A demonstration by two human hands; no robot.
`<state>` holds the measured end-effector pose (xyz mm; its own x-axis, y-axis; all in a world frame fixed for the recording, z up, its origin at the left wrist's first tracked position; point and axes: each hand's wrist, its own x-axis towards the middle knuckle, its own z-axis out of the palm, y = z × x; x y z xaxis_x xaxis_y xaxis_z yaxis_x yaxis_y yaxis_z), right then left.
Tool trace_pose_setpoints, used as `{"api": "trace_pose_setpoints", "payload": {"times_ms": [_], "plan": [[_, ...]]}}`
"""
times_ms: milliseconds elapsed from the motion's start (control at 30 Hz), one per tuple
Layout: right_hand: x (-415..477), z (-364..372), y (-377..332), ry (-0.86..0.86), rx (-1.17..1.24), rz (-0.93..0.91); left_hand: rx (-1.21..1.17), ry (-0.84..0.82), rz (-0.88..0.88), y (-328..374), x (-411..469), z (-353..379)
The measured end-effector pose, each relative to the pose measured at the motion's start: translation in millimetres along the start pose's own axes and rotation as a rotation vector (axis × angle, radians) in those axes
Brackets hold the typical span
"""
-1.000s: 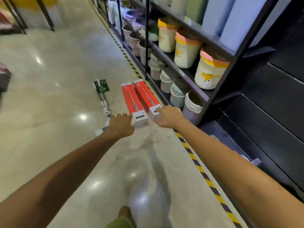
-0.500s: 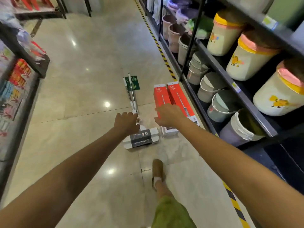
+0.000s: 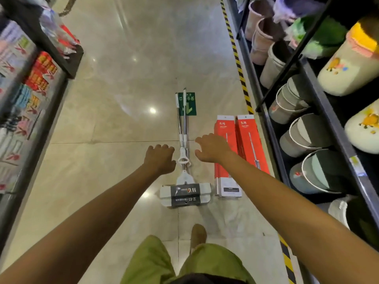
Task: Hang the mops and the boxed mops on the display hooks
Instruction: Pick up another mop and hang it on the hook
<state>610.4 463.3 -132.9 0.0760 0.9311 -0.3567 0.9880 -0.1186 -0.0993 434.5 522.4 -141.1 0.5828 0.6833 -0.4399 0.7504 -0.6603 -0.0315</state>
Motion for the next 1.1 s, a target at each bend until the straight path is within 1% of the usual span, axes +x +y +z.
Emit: {"api": "trace_pose_setpoints", "payload": {"times_ms": [133,267,500,633,700,800,900,1100], "plan": [[64,-13,9,-0.031,0.009,0.003,-0.018,-0.024,-0.011,-33,54,-13],[134,-21,10,-0.04,0.05,0.042,-0.005,-0.036,0.033,-71,121,-25],[260,4,6,-0.069,0.148,0.222,0.088,-0.094,0.217,-133,261,-24],[328,33,15,-0.112,0.155,0.302,0.076,-0.149,0.289,-156,339,-4],[362,55,22,-0.119,0.166,0.335,0.067,-0.175,0.305,-160,374,19],[409,107,33,-0.126,0.194,0.346,0.09,-0.23,0.328,-158,421,76],[450,179,43,-0.126,0.232,0.38,0.078,-0.267,0.331,-155,468,146],[505,348,63,-0.129,0.277,0.467,0.027,-0.273,0.311,-157,559,290]]}}
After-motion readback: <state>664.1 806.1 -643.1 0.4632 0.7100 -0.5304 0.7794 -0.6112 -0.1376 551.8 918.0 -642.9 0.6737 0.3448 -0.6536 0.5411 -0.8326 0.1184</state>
